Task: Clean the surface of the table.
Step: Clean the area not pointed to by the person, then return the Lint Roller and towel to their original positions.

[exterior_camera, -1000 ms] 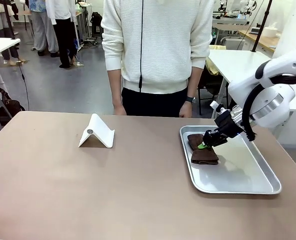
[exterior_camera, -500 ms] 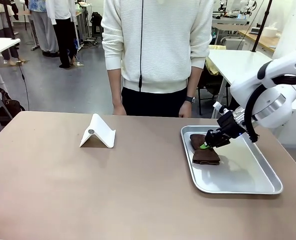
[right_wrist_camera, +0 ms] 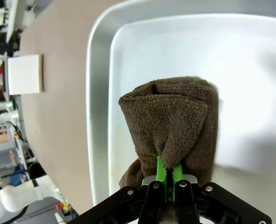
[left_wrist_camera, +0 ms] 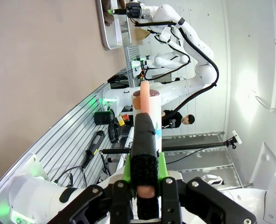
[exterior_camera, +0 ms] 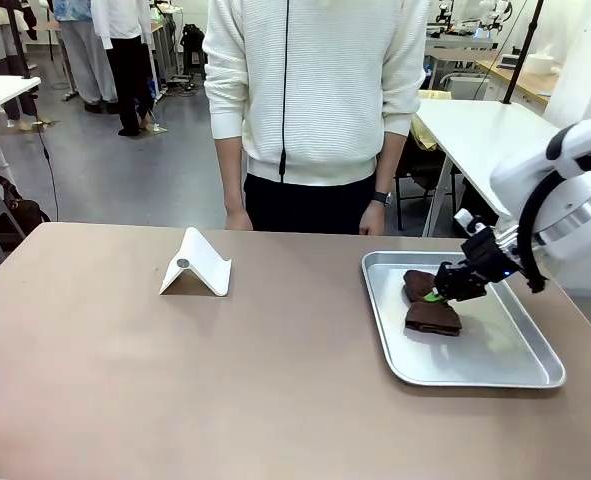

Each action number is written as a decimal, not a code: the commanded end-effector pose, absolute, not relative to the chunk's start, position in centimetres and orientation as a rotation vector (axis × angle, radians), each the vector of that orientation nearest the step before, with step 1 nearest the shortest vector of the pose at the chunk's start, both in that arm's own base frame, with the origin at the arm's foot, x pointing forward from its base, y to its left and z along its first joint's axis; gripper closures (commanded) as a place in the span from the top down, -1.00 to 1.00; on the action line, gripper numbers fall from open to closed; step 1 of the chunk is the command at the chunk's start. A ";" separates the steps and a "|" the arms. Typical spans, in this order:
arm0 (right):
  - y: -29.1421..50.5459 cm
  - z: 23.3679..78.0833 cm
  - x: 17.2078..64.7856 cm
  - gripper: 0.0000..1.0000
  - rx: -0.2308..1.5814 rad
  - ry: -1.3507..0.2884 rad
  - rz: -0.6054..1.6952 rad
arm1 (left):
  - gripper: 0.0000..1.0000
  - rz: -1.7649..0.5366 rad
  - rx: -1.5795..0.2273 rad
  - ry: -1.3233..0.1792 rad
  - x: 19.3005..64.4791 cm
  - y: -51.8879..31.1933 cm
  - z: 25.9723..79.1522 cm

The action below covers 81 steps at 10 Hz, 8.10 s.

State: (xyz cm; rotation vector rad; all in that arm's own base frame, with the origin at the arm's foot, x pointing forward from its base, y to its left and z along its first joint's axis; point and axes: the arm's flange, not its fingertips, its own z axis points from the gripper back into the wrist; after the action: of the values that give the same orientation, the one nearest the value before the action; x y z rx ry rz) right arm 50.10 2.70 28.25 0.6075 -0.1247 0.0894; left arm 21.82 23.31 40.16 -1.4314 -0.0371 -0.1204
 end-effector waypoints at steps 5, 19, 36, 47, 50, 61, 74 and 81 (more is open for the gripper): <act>-4.5 26.7 46.4 -1.00 0.763 -0.171 -0.004 | -0.55 -0.106 -1.433 -0.036 21.6 22.9 40.5; -7.3 41.5 33.0 -1.00 1.586 -0.282 -0.191 | -0.55 -0.106 -1.433 -0.036 21.6 22.9 40.5; -8.2 41.1 34.9 -0.89 1.549 -0.244 -0.168 | -0.55 -0.121 -1.432 -0.039 21.7 23.2 40.2; 17.3 41.5 49.9 -0.89 1.375 -0.391 0.014 | -0.55 0.150 -1.209 -0.196 29.8 1.7 52.3; 22.0 35.6 50.3 -0.89 1.193 -0.243 0.005 | -0.55 0.197 -0.984 -0.233 34.3 -3.5 52.0; 21.0 30.5 49.0 -0.89 0.866 -0.185 -0.042 | -0.55 0.151 -0.690 -0.241 44.3 -12.2 47.9; 24.2 33.0 50.2 -0.89 0.587 -0.170 -0.166 | -0.55 0.271 -0.457 -0.236 51.2 -16.2 50.0; 25.4 31.3 51.1 -0.89 0.574 -0.097 -0.154 | -0.55 0.046 -0.405 -0.133 54.5 -14.6 47.1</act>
State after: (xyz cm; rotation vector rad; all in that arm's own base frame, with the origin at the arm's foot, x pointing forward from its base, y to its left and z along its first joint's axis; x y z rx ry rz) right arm 50.35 24.94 30.97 0.5749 -0.1173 -0.1390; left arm 53.54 -15.09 46.83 -0.3825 -0.1549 0.0864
